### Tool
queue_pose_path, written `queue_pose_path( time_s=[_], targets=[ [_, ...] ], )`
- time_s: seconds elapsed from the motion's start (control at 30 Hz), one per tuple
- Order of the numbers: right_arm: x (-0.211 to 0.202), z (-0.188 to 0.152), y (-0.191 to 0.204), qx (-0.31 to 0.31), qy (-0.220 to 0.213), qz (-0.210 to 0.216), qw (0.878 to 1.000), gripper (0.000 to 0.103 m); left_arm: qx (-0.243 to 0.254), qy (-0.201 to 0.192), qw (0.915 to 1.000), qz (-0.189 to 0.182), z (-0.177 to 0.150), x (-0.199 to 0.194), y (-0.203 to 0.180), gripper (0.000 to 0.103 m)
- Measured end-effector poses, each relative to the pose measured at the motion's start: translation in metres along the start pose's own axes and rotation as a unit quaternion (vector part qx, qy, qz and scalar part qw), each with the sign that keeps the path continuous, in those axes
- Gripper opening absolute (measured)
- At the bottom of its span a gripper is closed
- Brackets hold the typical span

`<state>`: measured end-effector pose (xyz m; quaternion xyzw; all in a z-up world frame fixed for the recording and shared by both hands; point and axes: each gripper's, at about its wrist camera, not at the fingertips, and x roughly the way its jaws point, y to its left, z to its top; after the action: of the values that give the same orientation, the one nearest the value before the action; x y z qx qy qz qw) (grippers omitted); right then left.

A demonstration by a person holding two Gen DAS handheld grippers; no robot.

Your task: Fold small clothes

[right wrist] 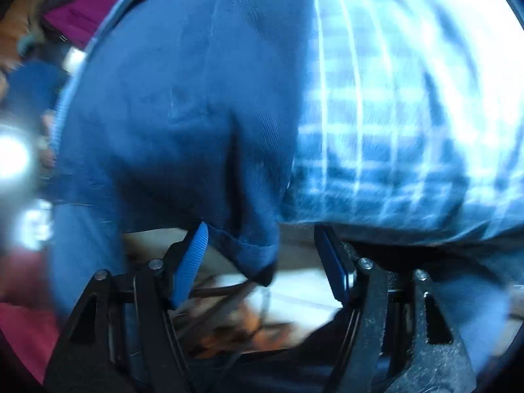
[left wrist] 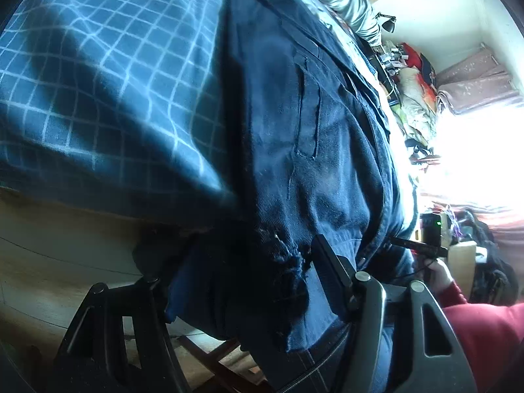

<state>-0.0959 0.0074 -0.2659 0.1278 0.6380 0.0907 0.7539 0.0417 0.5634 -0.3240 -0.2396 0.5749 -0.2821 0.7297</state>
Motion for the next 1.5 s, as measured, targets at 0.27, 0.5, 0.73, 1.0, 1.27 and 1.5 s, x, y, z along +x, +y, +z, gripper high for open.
queue_pose_path(
  time_s=[0.27, 0.5, 0.73, 1.0, 1.27, 1.5],
  targets=[
    [-0.011, -0.018, 0.069, -0.100, -0.055, -0.166, 0.979, 0.066, 0.015, -0.002, 0.9995, 0.027, 0.006, 0.002, -0.006, 0.068],
    [-0.016, -0.017, 0.071, -0.100, -0.064, -0.190, 0.975, 0.067, 0.016, -0.006, 0.9995, 0.027, 0.005, 0.004, -0.009, 0.068],
    [-0.016, -0.013, 0.058, -0.102, -0.065, -0.195, 0.973, 0.070, 0.010, -0.011, 0.9996, 0.026, 0.003, 0.007, -0.007, 0.068],
    [-0.025, -0.017, -0.002, 0.035, -0.059, 0.031, 0.997, 0.070, 0.012, -0.006, 0.9995, 0.030, 0.004, 0.005, -0.010, 0.068],
    [-0.012, -0.023, -0.044, 0.103, -0.023, 0.127, 0.986, 0.070, 0.015, -0.004, 0.9997, 0.020, 0.000, 0.005, -0.012, 0.064],
    [0.001, -0.011, -0.025, 0.060, 0.006, 0.107, 0.992, 0.070, 0.010, -0.009, 0.9996, 0.025, -0.003, -0.002, -0.009, 0.063]
  ],
)
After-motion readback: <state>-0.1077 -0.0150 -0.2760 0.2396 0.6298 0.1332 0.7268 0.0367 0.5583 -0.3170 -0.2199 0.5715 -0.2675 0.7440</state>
